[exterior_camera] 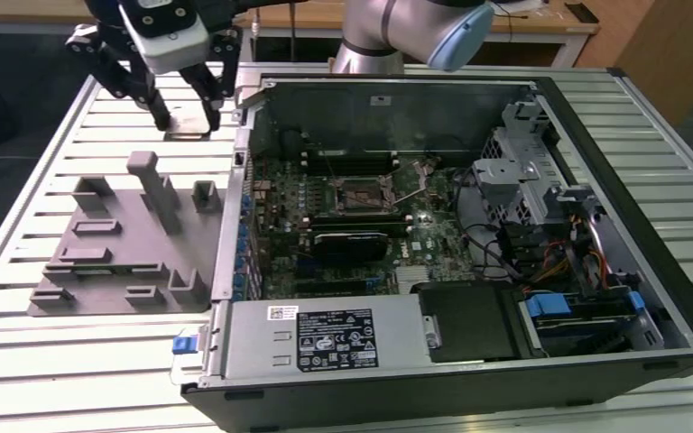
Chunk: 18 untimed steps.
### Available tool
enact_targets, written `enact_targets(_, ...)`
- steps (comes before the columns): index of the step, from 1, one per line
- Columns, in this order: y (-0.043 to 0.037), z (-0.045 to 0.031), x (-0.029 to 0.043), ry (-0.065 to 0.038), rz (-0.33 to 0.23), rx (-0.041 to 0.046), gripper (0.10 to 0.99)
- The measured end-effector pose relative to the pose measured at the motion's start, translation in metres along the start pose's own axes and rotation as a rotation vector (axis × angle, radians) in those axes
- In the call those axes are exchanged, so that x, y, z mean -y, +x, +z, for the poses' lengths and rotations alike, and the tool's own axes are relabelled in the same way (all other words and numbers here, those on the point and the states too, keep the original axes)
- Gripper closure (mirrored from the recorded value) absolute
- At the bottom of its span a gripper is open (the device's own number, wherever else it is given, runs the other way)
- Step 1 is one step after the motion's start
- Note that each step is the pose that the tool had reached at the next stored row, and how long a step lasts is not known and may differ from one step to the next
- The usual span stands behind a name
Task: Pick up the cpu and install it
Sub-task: 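Pick up the cpu and move it towards the insertion slot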
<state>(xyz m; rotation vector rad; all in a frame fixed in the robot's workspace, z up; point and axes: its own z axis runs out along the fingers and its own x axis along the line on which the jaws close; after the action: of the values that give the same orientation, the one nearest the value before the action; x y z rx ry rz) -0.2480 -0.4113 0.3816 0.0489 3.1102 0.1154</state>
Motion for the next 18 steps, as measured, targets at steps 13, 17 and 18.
enact_targets(13, -0.0308, 0.001, -0.0009, 0.0, 0.0, 0.0001, 0.545)
enact_targets(17, -0.0408, 0.0013, -0.0012, 0.0, 0.0, 0.0001, 0.545)
enact_targets(18, -0.0434, 0.0013, -0.0013, 0.0, 0.0, 0.0, 0.545)
